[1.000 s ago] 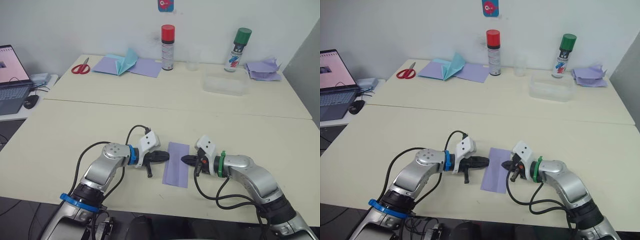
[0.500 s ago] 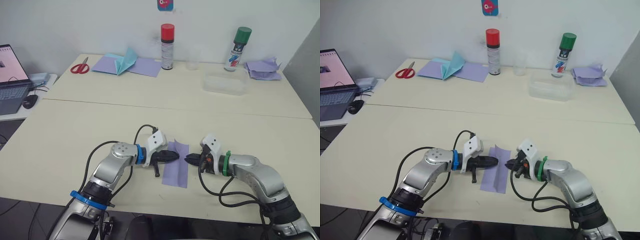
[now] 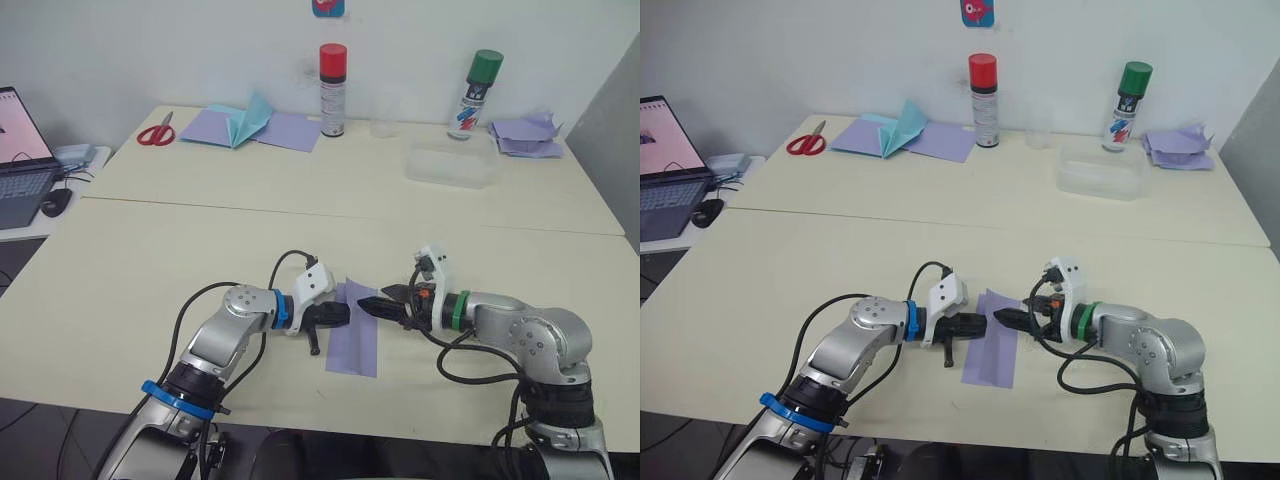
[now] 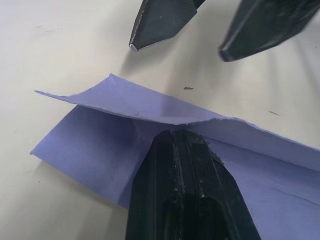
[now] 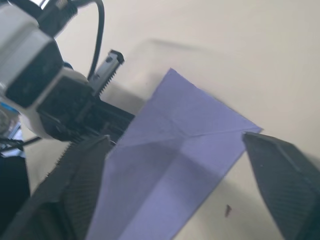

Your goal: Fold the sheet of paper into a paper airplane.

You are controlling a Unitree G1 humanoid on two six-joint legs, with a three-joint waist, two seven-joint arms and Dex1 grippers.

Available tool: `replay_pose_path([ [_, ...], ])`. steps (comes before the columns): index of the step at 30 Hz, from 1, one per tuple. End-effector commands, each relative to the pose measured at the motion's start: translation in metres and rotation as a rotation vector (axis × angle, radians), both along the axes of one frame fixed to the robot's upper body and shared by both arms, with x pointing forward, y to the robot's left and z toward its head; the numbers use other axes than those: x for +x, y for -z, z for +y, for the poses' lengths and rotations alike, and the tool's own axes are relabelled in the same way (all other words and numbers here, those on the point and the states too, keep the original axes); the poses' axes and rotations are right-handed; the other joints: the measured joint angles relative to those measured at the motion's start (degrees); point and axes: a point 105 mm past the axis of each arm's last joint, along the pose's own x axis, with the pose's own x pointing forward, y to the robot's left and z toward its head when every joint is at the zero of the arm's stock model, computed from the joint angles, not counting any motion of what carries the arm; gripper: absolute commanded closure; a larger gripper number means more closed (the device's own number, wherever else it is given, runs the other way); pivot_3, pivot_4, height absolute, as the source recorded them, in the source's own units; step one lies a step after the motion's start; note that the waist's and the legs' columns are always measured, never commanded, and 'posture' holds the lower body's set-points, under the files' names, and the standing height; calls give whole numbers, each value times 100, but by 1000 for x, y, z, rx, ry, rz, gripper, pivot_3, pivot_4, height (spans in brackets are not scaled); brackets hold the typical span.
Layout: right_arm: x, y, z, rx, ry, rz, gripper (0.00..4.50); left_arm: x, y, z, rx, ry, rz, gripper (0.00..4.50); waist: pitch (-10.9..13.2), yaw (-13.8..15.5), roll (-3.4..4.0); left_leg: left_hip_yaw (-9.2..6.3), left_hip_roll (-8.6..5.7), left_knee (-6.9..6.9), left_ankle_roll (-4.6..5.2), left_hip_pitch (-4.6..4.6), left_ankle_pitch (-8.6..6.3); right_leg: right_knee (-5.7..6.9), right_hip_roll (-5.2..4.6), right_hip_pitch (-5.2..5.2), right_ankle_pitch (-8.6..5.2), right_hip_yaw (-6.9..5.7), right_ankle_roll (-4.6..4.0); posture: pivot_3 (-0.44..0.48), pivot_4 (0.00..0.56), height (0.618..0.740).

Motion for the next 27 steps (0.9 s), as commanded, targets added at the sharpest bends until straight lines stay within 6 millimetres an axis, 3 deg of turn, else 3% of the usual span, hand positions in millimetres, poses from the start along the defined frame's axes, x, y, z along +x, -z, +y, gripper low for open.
replay_pose_path([
  [1,-3,-12,10,19,-2,5,13,0,-9,-5,-12,26,-43,4500,0,-2,0,1,1,0,0,-1,0,0,0,-2,0,0,0,0,150,740],
  [11,-19,-4,28,20,-34,114,13,-2,-25,-12,-102,34,-38,4500,0,-5,1,1,0,2,-2,-35,2,5,-1,-38,0,-2,0,0,150,740],
  [21,-21,4,19,-64,-50,107,13,-1,-21,-9,-79,21,-40,4500,0,-6,1,-3,-2,8,-5,-77,4,9,0,-76,1,-4,-1,0,150,740],
  [24,-19,5,14,-105,-60,78,623,0,-16,-5,-48,14,-45,4500,0,-6,1,-3,-3,8,-5,-77,4,7,0,-76,1,-3,-1,0,150,740],
  [27,-19,5,10,-133,-80,55,1648,0,-13,-2,-33,8,-47,4500,0,-5,1,-3,-3,7,-5,-78,4,7,1,-77,1,-4,-1,0,150,740],
])
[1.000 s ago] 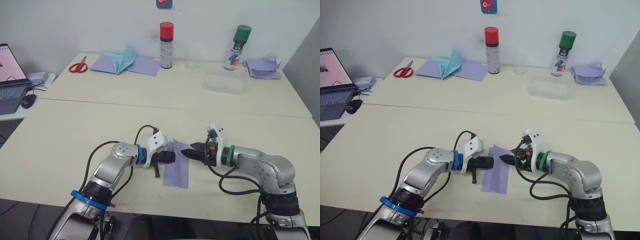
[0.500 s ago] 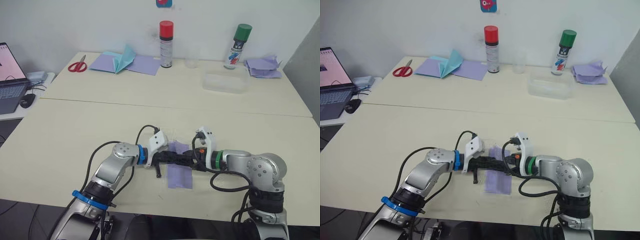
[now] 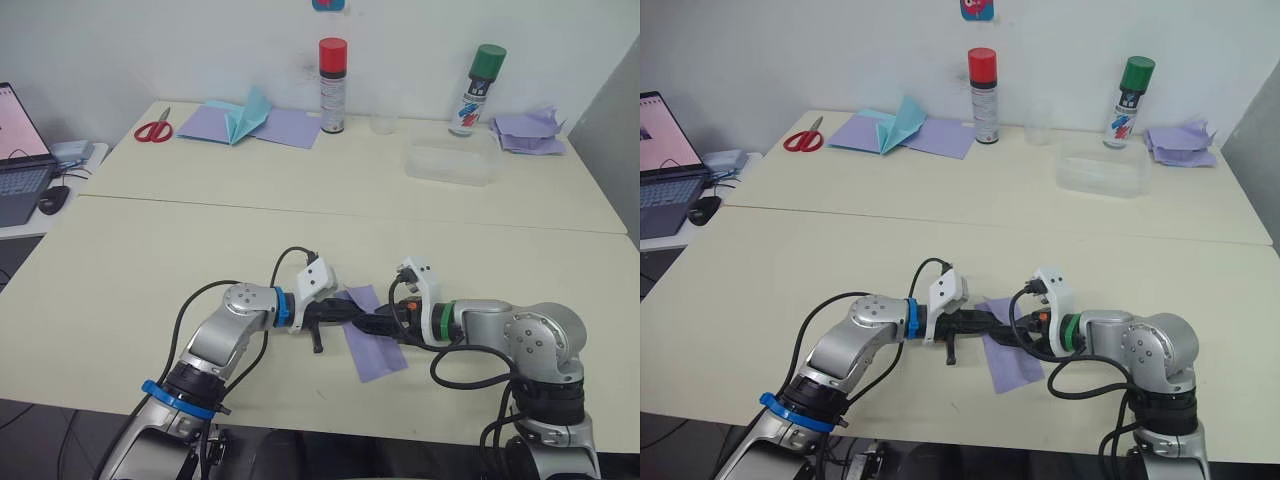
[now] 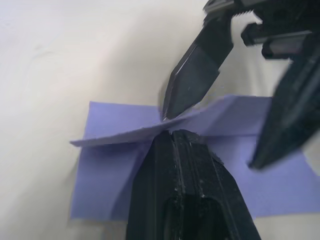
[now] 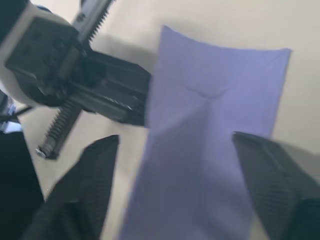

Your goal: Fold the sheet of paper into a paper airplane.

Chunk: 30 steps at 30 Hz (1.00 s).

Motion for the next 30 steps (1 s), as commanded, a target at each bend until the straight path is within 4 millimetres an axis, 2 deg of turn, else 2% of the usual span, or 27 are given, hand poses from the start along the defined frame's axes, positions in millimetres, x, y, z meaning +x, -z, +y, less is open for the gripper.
replay_pose_path([
  [1,-2,-8,2,3,-45,-60,2013,1,-3,0,9,6,-36,4500,0,1,0,0,0,0,0,0,0,0,0,0,0,0,0,0,150,740],
  [7,1,-6,-1,12,-29,-54,4291,1,0,-1,30,7,-42,4500,0,3,0,-1,0,1,0,-1,0,0,0,1,0,0,0,0,150,740],
  [8,3,-6,-1,39,0,-32,4454,1,1,-1,33,7,-43,4500,0,2,-1,-1,1,1,0,-1,0,0,0,0,0,0,0,0,150,740],
  [14,13,-10,6,245,156,93,4454,3,0,-2,32,-3,-51,4500,-1,3,0,-1,6,1,-3,0,2,7,0,-1,0,-4,-1,0,150,740],
  [19,18,-5,-1,246,252,118,4454,-2,4,0,54,6,-27,4500,-1,-1,1,1,1,2,-4,0,2,7,-2,-1,1,-3,-1,0,150,740],
  [21,21,-6,-9,233,289,105,4454,-12,27,10,162,25,44,4500,-3,-6,3,1,1,1,-4,0,2,7,-2,-2,1,-3,-1,0,150,740],
  [23,23,-8,-15,220,307,95,4454,-14,41,18,231,12,75,4500,-10,-9,11,-1,3,-1,-4,2,2,8,-1,0,1,-4,-1,0,150,740],
  [30,25,-12,-35,149,319,57,4454,-2,38,18,232,-20,47,4500,-15,-9,13,0,1,2,-1,7,2,7,0,7,0,-2,0,0,150,740],
])
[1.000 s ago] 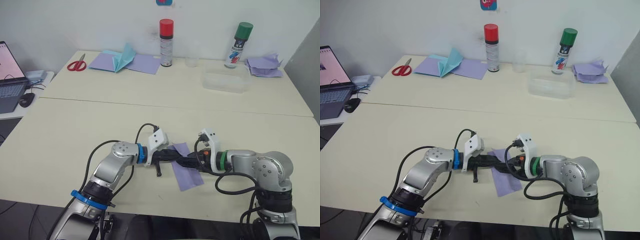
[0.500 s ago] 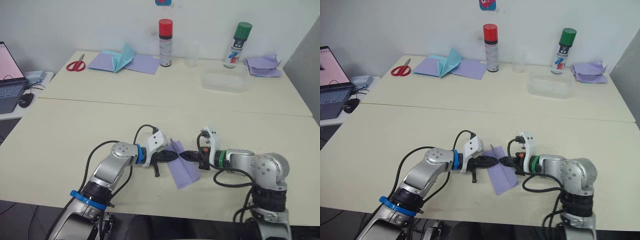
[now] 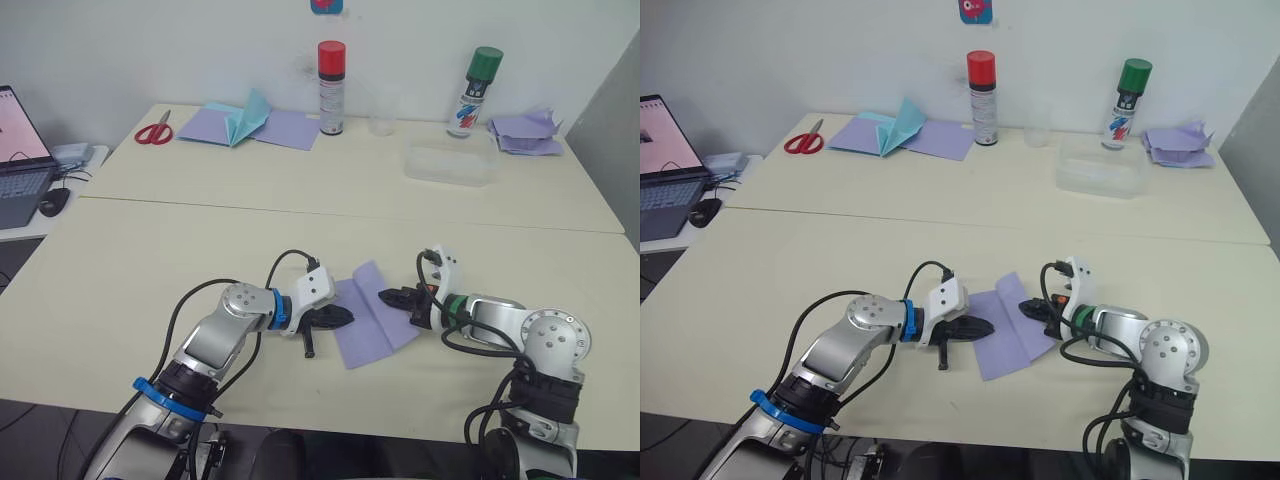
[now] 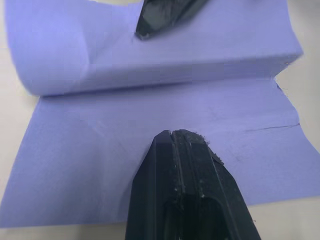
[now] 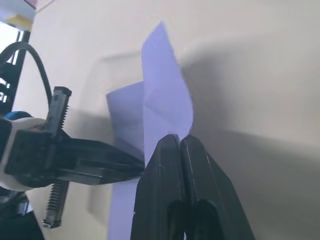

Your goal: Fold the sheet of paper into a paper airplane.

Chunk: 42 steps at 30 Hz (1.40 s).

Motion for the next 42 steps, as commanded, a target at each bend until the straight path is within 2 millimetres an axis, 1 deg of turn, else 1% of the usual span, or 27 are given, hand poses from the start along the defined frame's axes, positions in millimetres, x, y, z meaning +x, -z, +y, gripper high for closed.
replay_pose_path([
  [1,1,-9,-9,-35,-12,-39,4454,-1,24,9,81,-29,57,4500,-1,1,0,0,0,0,1,1,0,0,0,1,0,0,0,0,150,740],
  [4,0,-8,-17,-87,-18,-49,4454,0,22,6,69,-21,38,4500,-1,4,1,-1,-1,2,2,1,1,1,1,3,0,0,1,0,150,740],
  [8,0,-5,-22,-122,-26,-55,4454,2,15,1,37,2,12,4500,-2,15,0,-2,-2,3,2,1,1,1,1,4,0,1,1,0,150,740],
  [17,-10,3,-30,-133,-46,-18,4454,12,0,-8,19,33,-37,4500,-2,22,0,-4,-6,7,3,-3,1,0,0,6,0,0,1,0,150,740],
  [22,-15,5,-33,-123,-44,-7,4454,14,4,-6,48,37,-37,4500,-1,18,1,-4,-5,6,2,-4,1,0,1,4,0,1,1,0,150,740],
  [27,-20,5,-31,-106,-56,-10,4454,12,8,-5,64,32,-29,4500,-2,18,1,-4,-6,7,2,-4,1,0,1,5,0,4,1,0,150,740],
  [33,-32,9,-29,-80,-81,9,4454,15,11,-2,84,15,-37,4500,-2,18,0,-7,-5,7,3,-3,1,0,1,8,0,2,1,0,150,740],
  [37,-41,13,-24,-58,-94,25,4454,16,12,-2,87,16,-41,4500,-2,17,0,-6,-5,7,3,-3,1,0,1,8,0,3,1,0,150,740],
  [42,-42,14,-25,-69,-85,33,4454,13,15,-2,101,32,-40,4500,-2,13,0,-7,-4,8,4,-2,2,1,2,8,0,2,2,0,150,740],
])
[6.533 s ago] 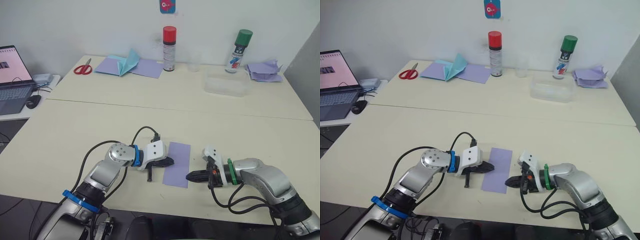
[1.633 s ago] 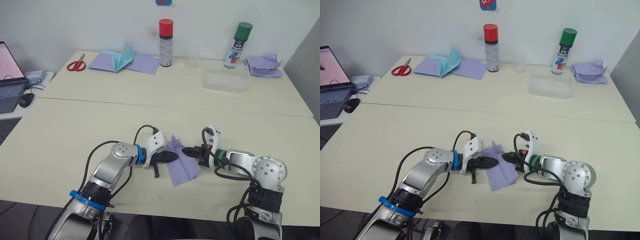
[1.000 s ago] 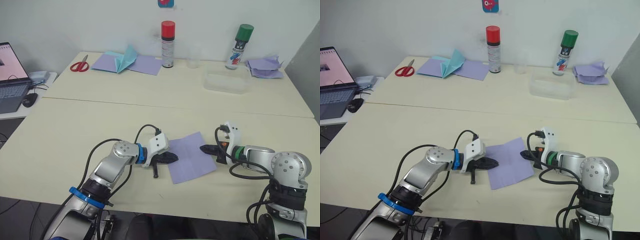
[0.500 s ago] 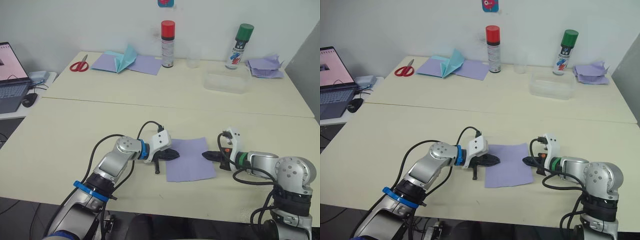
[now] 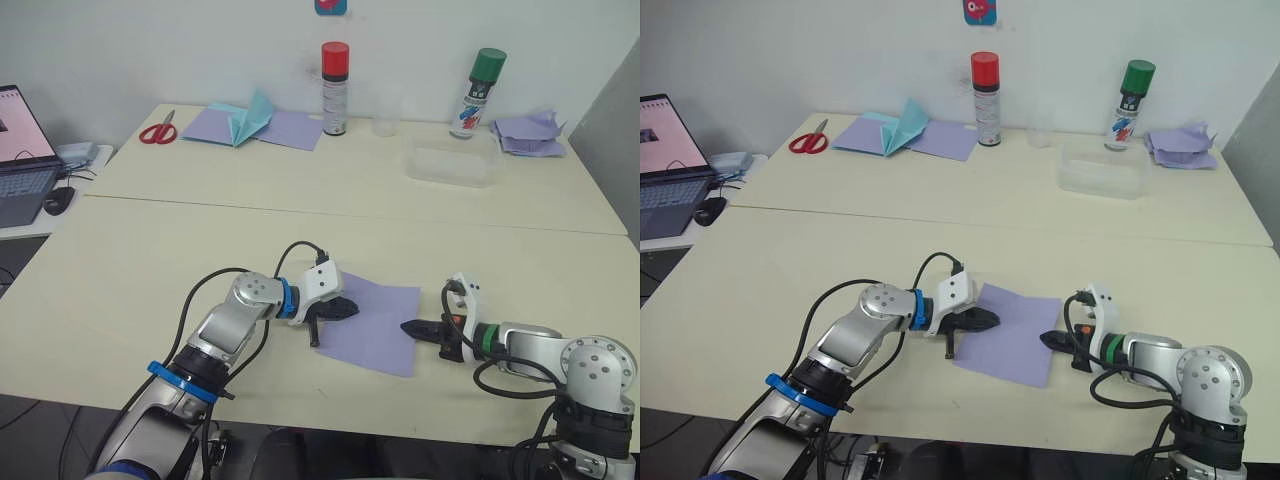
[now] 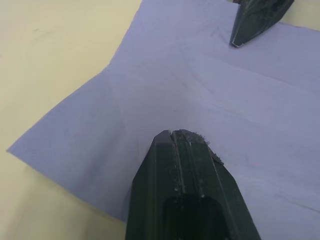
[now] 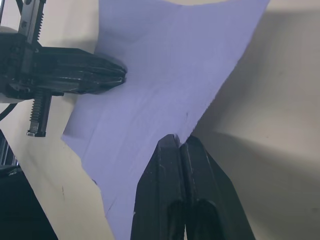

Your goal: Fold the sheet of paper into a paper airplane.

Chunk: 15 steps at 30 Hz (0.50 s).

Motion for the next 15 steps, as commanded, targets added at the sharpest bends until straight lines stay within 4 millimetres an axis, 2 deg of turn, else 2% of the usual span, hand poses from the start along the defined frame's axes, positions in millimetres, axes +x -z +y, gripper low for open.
replay_pose_path([
  [1,-1,-6,-2,-10,-2,-26,4454,-3,21,8,88,-18,35,4500,0,0,0,0,0,0,0,0,0,0,0,0,0,0,0,0,150,740],
  [8,11,-8,-14,-46,46,-32,4454,-3,24,10,103,-14,39,4500,-1,7,0,0,-1,0,0,0,0,-1,1,2,0,0,0,0,150,740],
  [15,10,-8,-12,-55,21,-33,4454,-2,25,10,106,-18,39,4500,-1,13,0,-1,-5,0,0,-1,0,-1,0,3,0,3,0,0,150,740],
])
